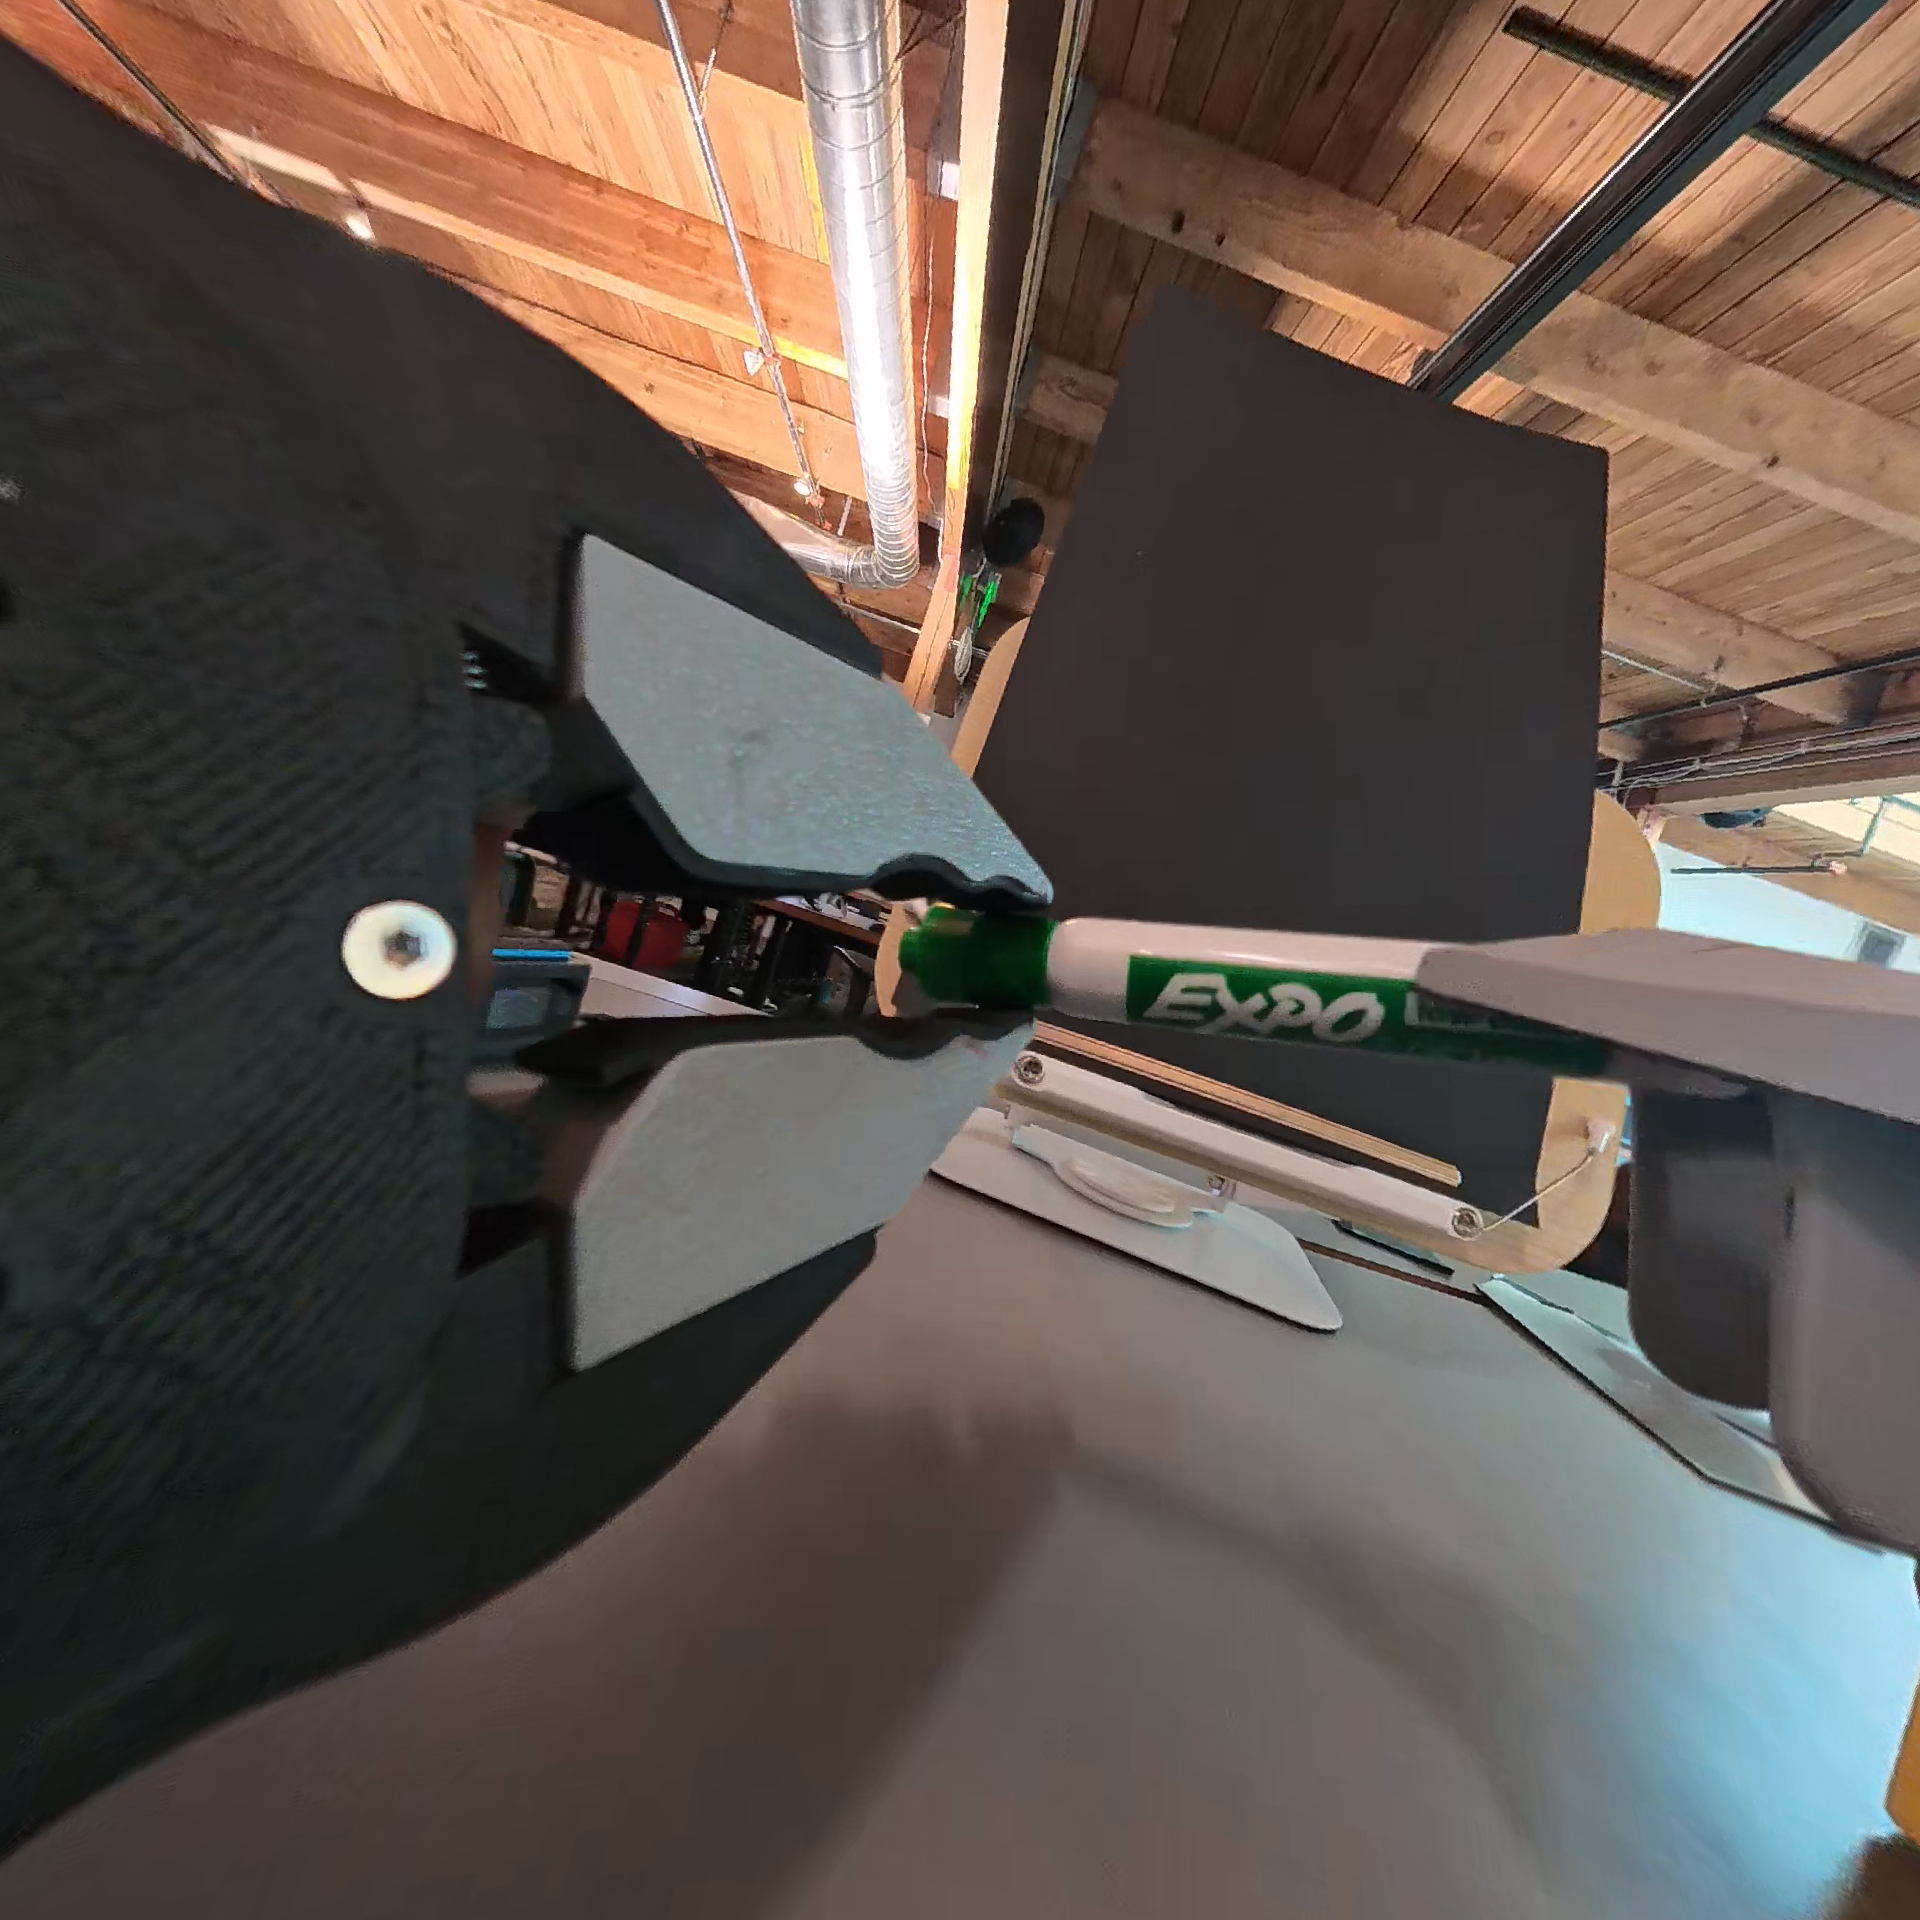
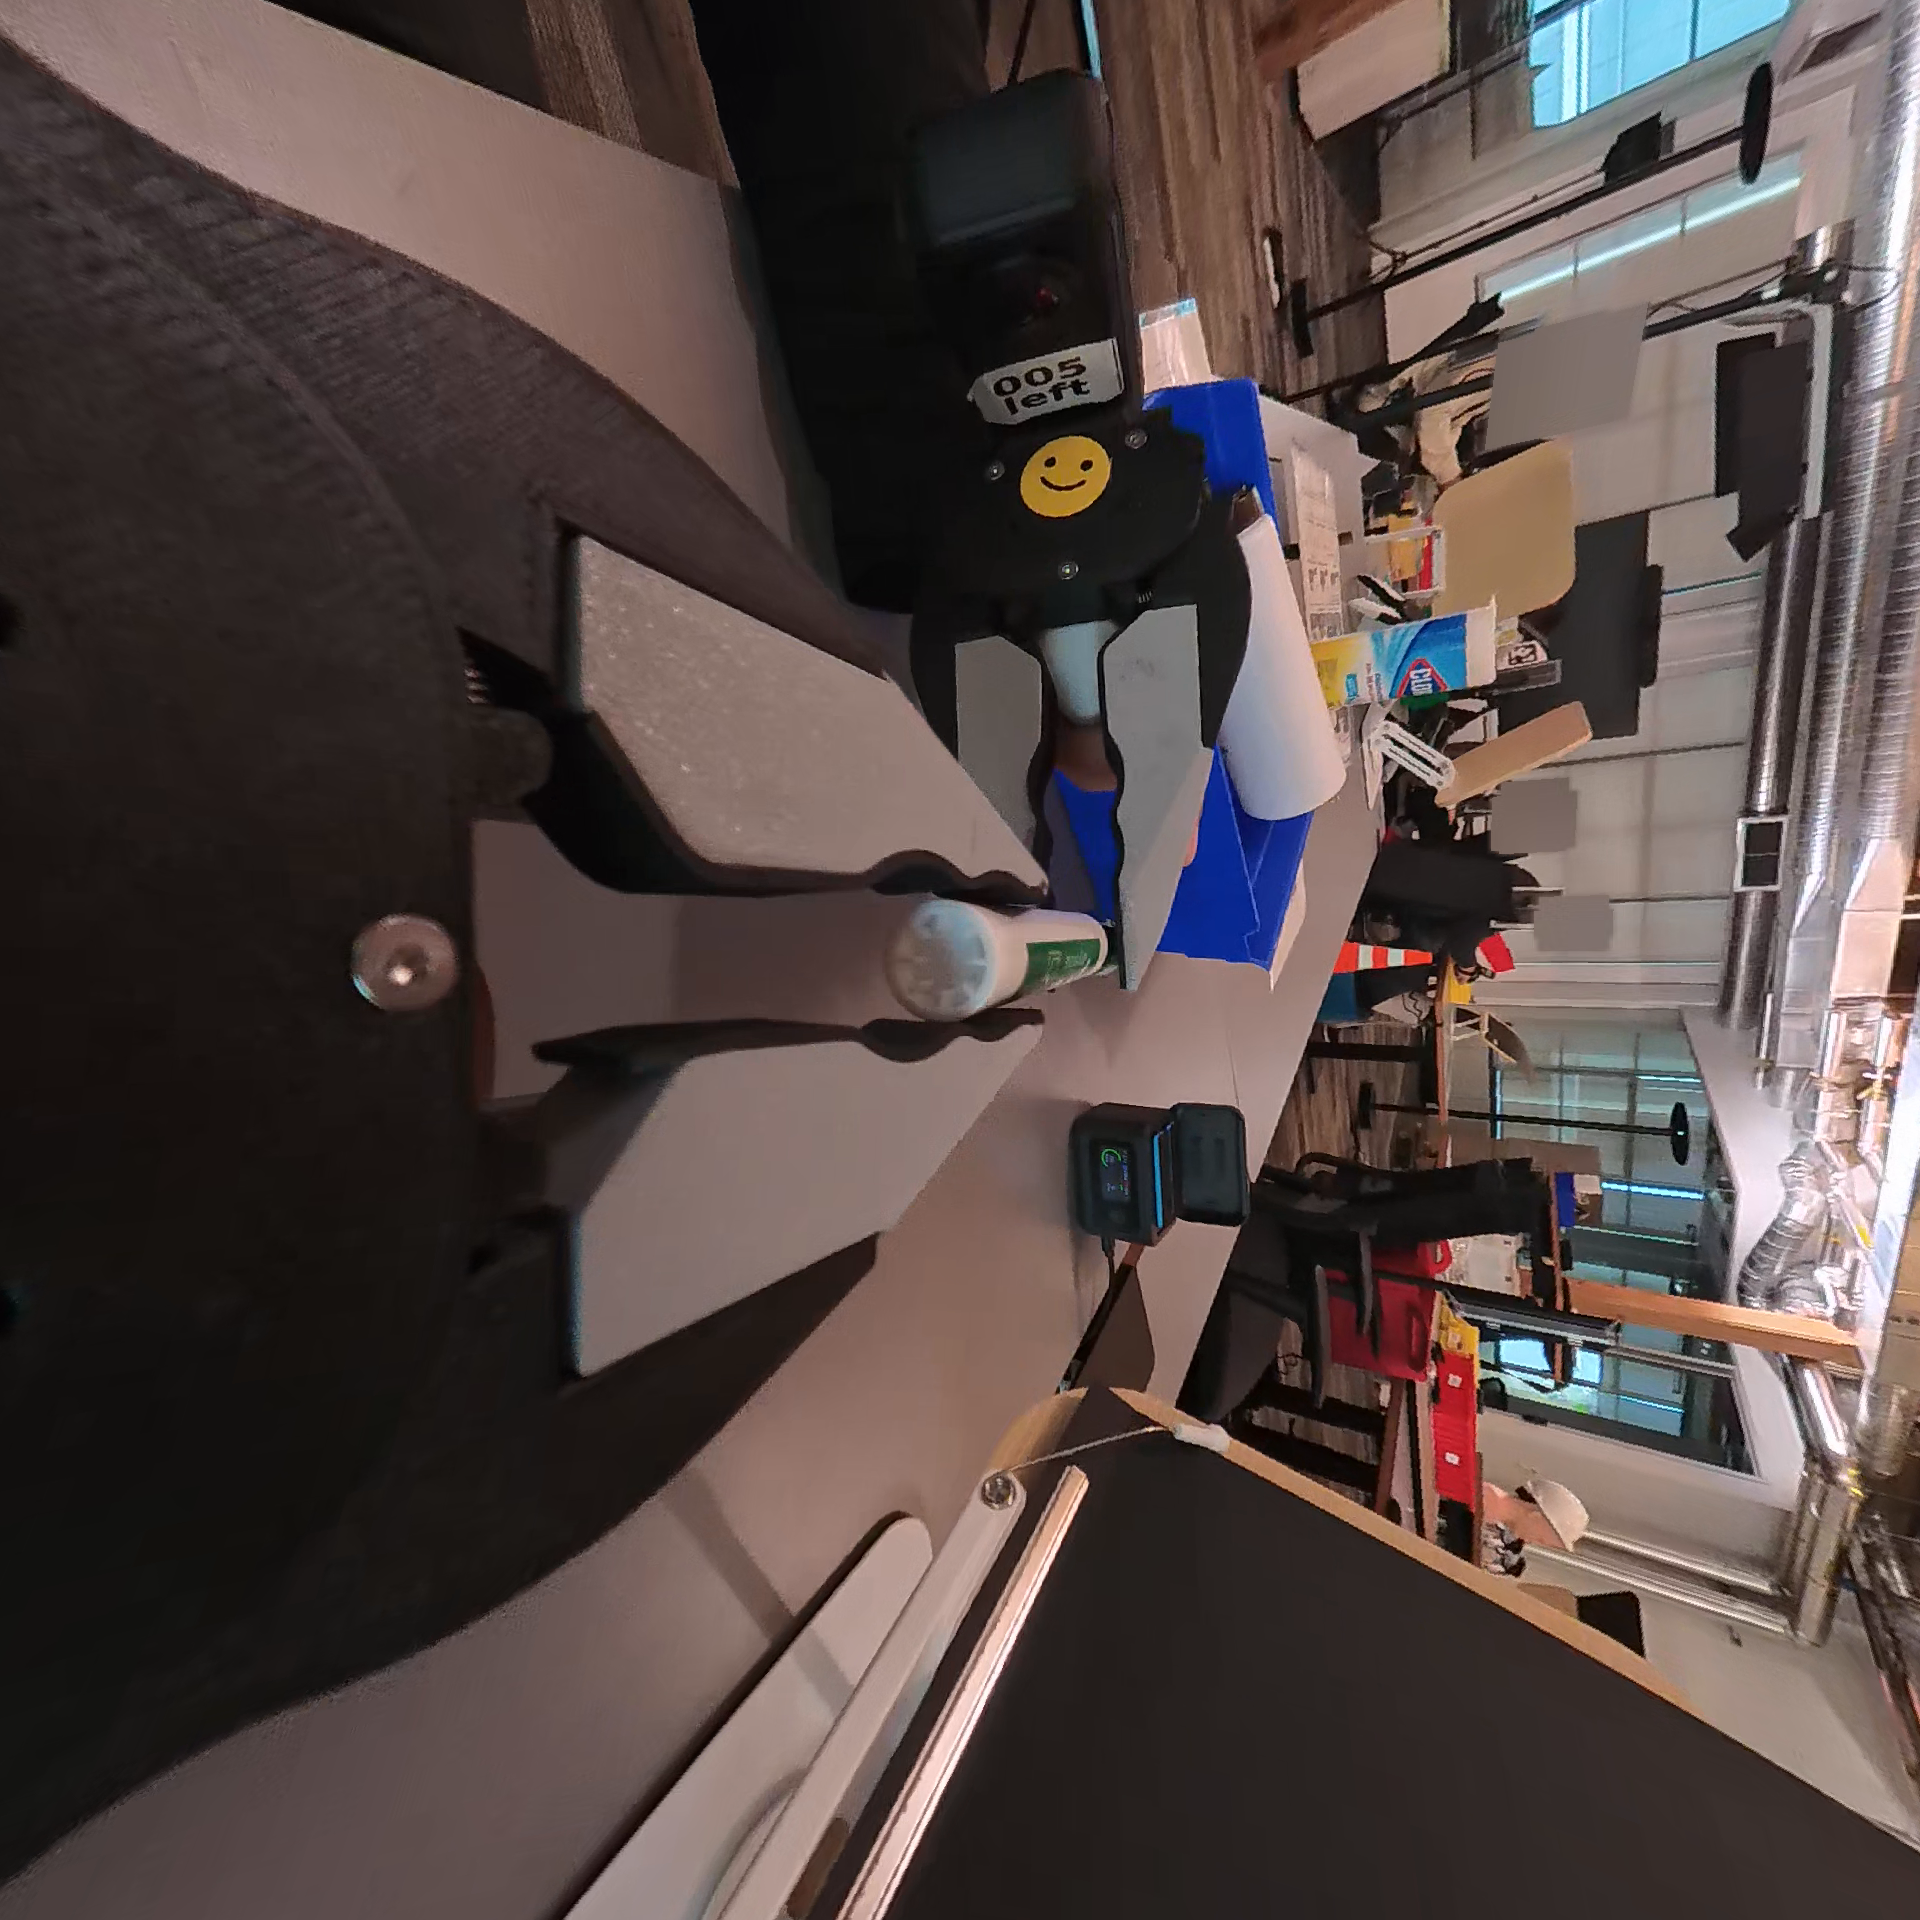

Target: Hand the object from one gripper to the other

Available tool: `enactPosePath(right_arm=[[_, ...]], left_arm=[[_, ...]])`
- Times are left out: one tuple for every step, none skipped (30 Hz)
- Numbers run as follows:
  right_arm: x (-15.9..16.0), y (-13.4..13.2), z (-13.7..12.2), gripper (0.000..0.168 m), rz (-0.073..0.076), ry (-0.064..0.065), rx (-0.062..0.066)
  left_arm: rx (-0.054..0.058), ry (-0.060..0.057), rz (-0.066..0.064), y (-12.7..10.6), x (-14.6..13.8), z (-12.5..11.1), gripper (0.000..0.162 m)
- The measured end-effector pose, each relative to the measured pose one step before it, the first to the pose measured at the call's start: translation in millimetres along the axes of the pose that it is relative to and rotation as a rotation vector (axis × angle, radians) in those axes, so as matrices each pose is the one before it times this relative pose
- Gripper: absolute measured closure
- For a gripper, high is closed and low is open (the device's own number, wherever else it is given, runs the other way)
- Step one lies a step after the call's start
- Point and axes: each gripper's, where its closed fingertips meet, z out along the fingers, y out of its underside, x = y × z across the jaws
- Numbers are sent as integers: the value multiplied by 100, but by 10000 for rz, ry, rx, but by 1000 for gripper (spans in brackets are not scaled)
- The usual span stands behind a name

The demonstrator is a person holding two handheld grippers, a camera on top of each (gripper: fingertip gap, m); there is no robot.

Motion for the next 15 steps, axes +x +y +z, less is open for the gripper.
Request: enactPosePath(right_arm=[[79,165,19,152,48,4,-76],[111,193,-1,152,45,25,-119],[46,177,4,152,-15,5,-122],[53,184,26,152,-56,40,-143],[50,151,77,152,-96,84,-122],[17,96,100,152,-128,109,-71],[26,97,112,152,-110,112,-68],[32,52,109,152,-24,74,-25],[58,-52,67,152,84,42,58],[95,-23,36,152,151,14,55],[191,-10,-20,152,177,36,39],[335,-94,-101,152,201,93,88],[313,-240,-190,152,222,48,169],[250,-345,-263,152,275,-29,227],[196,-411,-287,152,339,-82,260]], left_arm=[[-55,-4,151,71,46,38,146],[-47,-20,88,59,36,44,146],[-33,27,-34,49,59,48,146],[-36,27,-44,88,67,59,146],[-71,9,-29,121,61,67,146],[-105,13,-102,154,62,78,146],[-109,62,-205,180,103,94,145],[-66,47,-314,136,38,73,145],[-15,94,-505,95,41,61,145],[19,241,-660,19,166,21,144],[118,235,-665,-178,42,-48,144],[190,162,-635,-275,-103,-95,143],[170,141,-644,-245,-145,-92,141],[99,150,-639,-127,-132,-44,138],[53,177,-530,-75,-60,-27,137]])
